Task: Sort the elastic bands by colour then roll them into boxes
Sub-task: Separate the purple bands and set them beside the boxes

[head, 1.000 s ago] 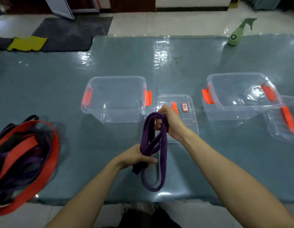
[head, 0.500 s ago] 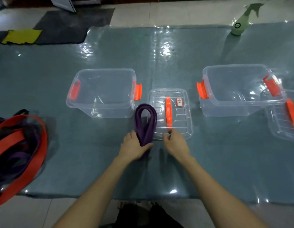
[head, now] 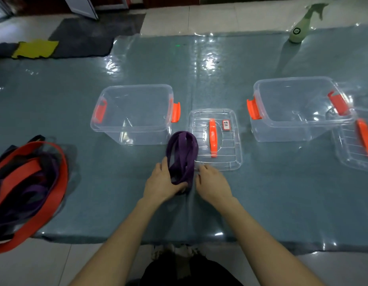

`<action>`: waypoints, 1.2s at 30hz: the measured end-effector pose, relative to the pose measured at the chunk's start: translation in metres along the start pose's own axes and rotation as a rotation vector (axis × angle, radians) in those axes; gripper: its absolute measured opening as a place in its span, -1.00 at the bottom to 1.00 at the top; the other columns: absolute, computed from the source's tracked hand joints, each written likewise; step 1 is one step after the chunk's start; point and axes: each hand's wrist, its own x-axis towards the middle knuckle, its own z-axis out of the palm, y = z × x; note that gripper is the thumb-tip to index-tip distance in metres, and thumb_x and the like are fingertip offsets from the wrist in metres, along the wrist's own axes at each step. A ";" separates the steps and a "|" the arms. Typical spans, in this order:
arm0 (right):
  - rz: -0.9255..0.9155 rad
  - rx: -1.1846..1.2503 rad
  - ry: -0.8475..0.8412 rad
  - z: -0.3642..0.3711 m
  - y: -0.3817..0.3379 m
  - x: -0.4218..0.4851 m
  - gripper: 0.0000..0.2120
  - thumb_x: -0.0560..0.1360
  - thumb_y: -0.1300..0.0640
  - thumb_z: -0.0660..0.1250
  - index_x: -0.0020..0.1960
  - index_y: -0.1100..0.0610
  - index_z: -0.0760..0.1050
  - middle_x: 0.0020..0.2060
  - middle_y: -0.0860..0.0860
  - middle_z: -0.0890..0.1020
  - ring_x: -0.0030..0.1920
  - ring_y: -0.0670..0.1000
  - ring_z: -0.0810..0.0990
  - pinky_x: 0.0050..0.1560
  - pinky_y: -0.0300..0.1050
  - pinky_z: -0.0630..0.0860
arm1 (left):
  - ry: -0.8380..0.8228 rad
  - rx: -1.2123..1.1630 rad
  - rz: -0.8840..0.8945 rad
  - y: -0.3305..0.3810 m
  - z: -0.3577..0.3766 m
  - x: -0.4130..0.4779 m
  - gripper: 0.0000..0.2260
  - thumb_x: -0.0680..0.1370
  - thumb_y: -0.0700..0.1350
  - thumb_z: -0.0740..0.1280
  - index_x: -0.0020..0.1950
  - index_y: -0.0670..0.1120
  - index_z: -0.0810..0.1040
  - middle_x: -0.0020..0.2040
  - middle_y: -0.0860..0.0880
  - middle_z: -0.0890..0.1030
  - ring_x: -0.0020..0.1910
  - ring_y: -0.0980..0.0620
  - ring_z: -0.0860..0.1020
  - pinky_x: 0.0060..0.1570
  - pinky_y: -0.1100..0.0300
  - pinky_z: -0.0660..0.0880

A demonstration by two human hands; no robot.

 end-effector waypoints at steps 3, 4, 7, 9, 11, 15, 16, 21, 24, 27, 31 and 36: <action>-0.092 -0.229 0.032 -0.010 -0.011 -0.008 -0.79 0.67 0.13 0.18 0.22 0.11 0.53 0.15 0.08 0.63 0.16 0.16 0.60 0.14 0.04 0.51 | -0.065 0.075 0.048 -0.007 -0.016 -0.003 0.09 0.35 0.50 0.51 0.70 0.00 0.20 0.55 -0.08 0.46 0.47 -0.15 0.52 0.35 -0.15 0.57; -0.127 -0.286 0.032 -0.013 -0.020 -0.009 -0.80 0.66 0.14 0.17 0.20 0.10 0.52 0.15 0.07 0.63 0.17 0.16 0.60 0.15 0.04 0.50 | -0.088 0.100 0.066 -0.012 -0.022 -0.006 0.07 0.36 0.53 0.48 0.68 0.01 0.23 0.56 -0.06 0.45 0.47 -0.13 0.52 0.35 -0.13 0.56; -0.233 -0.375 0.022 -0.013 -0.055 -0.007 -0.78 0.62 0.18 0.18 0.20 0.11 0.53 0.14 0.10 0.63 0.17 0.19 0.59 0.18 0.07 0.48 | -0.058 0.235 0.165 -0.038 -0.045 -0.017 -0.14 0.45 0.52 0.42 0.59 0.06 0.36 0.49 0.00 0.51 0.37 -0.08 0.58 0.25 -0.06 0.59; -0.292 -0.415 0.019 -0.009 -0.086 -0.004 -0.78 0.60 0.19 0.20 0.19 0.13 0.55 0.12 0.12 0.63 0.15 0.22 0.59 0.15 0.10 0.45 | 0.046 0.399 0.210 -0.066 -0.064 -0.026 -0.29 0.56 0.44 0.36 0.54 0.03 0.42 0.41 -0.02 0.55 0.33 -0.10 0.59 0.23 -0.05 0.57; -0.336 -0.459 0.014 -0.003 -0.123 -0.001 -0.81 0.57 0.21 0.25 0.13 0.15 0.58 0.06 0.14 0.64 0.10 0.24 0.61 0.11 0.12 0.46 | 0.133 0.530 0.196 -0.101 -0.085 -0.035 -0.43 0.63 0.34 0.33 0.49 0.00 0.48 0.35 -0.04 0.58 0.31 -0.11 0.58 0.26 -0.03 0.52; -0.394 -0.425 0.028 0.017 -0.201 0.010 -0.92 0.46 0.29 0.40 -0.06 0.18 0.60 -0.13 0.18 0.65 -0.08 0.28 0.64 -0.07 0.14 0.52 | 0.205 0.606 0.156 -0.189 -0.132 -0.051 -0.58 0.65 0.20 0.35 0.39 -0.05 0.57 0.29 -0.08 0.61 0.32 -0.15 0.58 0.34 -0.06 0.44; -0.413 -0.412 0.011 0.026 -0.221 0.014 -0.91 0.51 0.28 0.36 -0.01 0.18 0.59 -0.07 0.18 0.65 -0.02 0.28 0.64 -0.01 0.15 0.51 | 0.215 0.607 0.144 -0.212 -0.144 -0.054 -0.60 0.65 0.17 0.37 0.36 -0.06 0.59 0.27 -0.09 0.63 0.31 -0.17 0.59 0.34 -0.07 0.44; -0.533 -0.407 -0.105 0.091 -0.333 0.029 -0.78 0.67 0.12 0.19 0.24 0.14 0.52 0.18 0.12 0.60 0.24 0.21 0.57 0.23 0.08 0.44 | 0.385 0.540 0.141 -0.328 -0.209 -0.076 -0.58 0.56 0.04 0.44 0.34 -0.17 0.64 0.30 -0.20 0.64 0.28 -0.29 0.61 0.38 -0.19 0.47; -0.636 -0.338 -0.081 0.133 -0.403 0.042 -0.62 0.64 0.02 0.28 0.41 0.13 0.47 0.29 0.12 0.56 0.34 0.21 0.53 0.30 0.11 0.48 | 0.521 0.467 0.139 -0.402 -0.244 -0.098 -0.37 0.53 0.12 0.40 0.55 -0.14 0.51 0.54 -0.24 0.48 0.51 -0.32 0.46 0.55 -0.26 0.32; -0.708 -0.197 0.030 0.166 -0.453 0.056 -0.29 0.58 -0.08 0.44 0.64 0.11 0.31 0.56 0.10 0.43 0.58 0.19 0.36 0.49 0.17 0.44 | 0.443 0.377 -0.007 -0.463 -0.268 -0.123 -0.02 0.43 0.30 0.50 0.75 0.00 0.20 0.68 -0.19 0.27 0.64 -0.30 0.29 0.57 -0.31 0.32; -0.762 -0.307 -0.066 0.199 -0.489 0.082 -0.10 0.59 -0.27 0.39 0.76 -0.04 0.03 0.74 -0.01 0.12 0.74 0.07 0.01 0.68 0.27 0.10 | 0.202 0.354 -0.181 -0.515 -0.279 -0.135 -0.05 0.41 0.26 0.60 0.69 0.08 0.25 0.66 -0.14 0.24 0.33 -0.33 0.59 0.14 -0.24 0.66; -0.688 -0.464 -0.044 0.204 -0.486 0.104 -0.53 0.58 0.00 0.31 0.48 0.02 0.48 0.40 0.03 0.56 0.42 0.20 0.46 0.49 0.19 0.27 | 0.274 -0.001 -0.050 -0.526 -0.326 -0.100 -0.85 0.46 -0.24 0.63 0.01 -0.11 0.79 0.29 -0.12 0.63 0.16 -0.19 0.67 0.25 0.00 0.59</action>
